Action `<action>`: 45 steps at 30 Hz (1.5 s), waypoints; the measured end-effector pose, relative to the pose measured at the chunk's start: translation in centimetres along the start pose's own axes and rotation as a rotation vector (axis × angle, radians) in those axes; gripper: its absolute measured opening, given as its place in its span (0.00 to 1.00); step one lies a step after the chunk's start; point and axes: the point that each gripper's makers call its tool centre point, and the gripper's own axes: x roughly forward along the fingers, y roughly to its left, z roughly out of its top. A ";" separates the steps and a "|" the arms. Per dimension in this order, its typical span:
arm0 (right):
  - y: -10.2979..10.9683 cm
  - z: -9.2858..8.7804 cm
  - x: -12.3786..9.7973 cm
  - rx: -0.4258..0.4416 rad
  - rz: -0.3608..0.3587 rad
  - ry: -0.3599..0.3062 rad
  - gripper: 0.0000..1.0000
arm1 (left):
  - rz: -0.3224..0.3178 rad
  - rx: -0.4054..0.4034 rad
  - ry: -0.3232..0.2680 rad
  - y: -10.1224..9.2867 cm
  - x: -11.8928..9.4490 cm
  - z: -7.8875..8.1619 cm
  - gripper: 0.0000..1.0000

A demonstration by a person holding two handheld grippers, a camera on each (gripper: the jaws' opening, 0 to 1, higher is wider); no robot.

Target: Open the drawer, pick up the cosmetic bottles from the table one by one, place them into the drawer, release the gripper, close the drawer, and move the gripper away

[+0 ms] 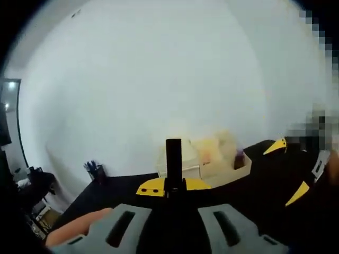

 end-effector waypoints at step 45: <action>-3.1 -5.6 -0.4 0.051 -0.039 0.108 0.55 | -0.089 -0.155 0.116 5.3 9.8 4.5 0.06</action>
